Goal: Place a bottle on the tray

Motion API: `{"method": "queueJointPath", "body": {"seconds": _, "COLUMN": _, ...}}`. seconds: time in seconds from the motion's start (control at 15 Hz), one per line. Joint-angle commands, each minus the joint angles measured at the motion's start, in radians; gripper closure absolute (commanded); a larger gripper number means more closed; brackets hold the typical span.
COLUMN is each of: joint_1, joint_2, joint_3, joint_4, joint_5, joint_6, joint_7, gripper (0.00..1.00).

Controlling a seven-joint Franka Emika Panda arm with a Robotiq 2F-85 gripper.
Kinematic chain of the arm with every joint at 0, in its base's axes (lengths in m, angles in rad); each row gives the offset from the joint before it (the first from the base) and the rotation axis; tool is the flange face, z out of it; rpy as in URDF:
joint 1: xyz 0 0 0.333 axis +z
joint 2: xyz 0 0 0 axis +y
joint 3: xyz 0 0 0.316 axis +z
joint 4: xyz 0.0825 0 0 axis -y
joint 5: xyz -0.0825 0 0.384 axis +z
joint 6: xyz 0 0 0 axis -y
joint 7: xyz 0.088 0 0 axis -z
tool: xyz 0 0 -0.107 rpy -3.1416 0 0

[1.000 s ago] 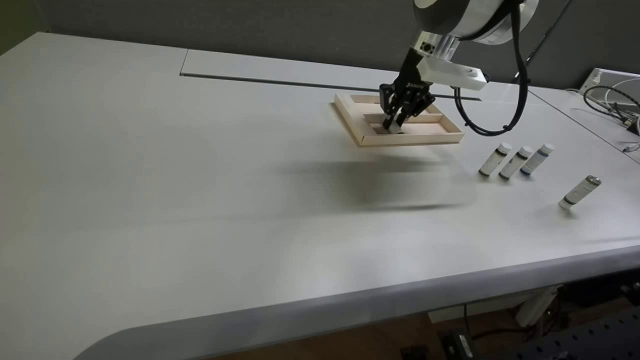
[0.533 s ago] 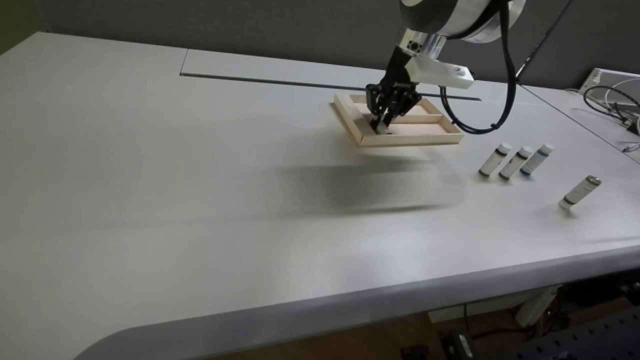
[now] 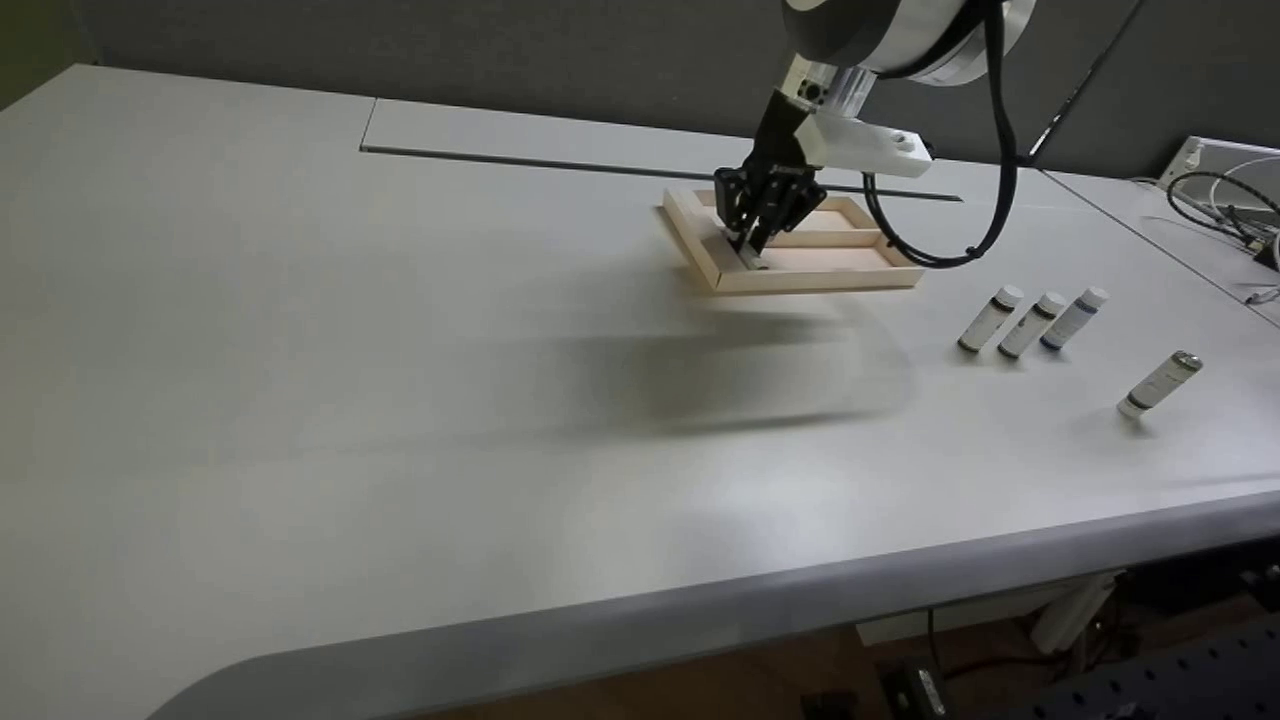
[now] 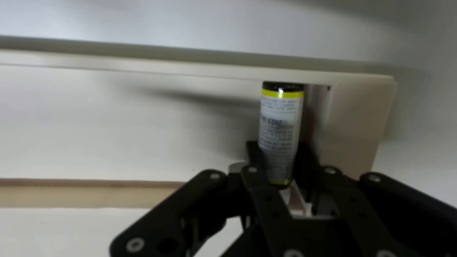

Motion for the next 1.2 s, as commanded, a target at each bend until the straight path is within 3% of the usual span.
{"method": "queueJointPath", "body": {"seconds": 0.0, "joint_1": -0.006, "joint_2": -0.004, "joint_3": 0.012, "joint_4": -0.004, "joint_5": 0.003, "joint_6": 0.006, "joint_7": 0.012, "gripper": 0.66}}
{"method": "queueJointPath", "body": {"seconds": 0.07, "joint_1": -0.009, "joint_2": -0.008, "joint_3": 0.014, "joint_4": -0.006, "joint_5": 0.008, "joint_6": 0.007, "joint_7": 0.014, "gripper": 0.46}}
{"method": "queueJointPath", "body": {"seconds": 0.53, "joint_1": -0.05, "joint_2": -0.062, "joint_3": 0.055, "joint_4": -0.036, "joint_5": 0.048, "joint_6": -0.001, "joint_7": -0.011, "gripper": 0.02}}
{"method": "queueJointPath", "body": {"seconds": 0.8, "joint_1": -0.078, "joint_2": -0.102, "joint_3": 0.085, "joint_4": -0.052, "joint_5": 0.084, "joint_6": -0.02, "joint_7": -0.025, "gripper": 0.0}}
{"method": "queueJointPath", "body": {"seconds": 1.13, "joint_1": -0.097, "joint_2": -0.184, "joint_3": 0.076, "joint_4": -0.078, "joint_5": 0.118, "joint_6": -0.096, "joint_7": -0.012, "gripper": 0.0}}
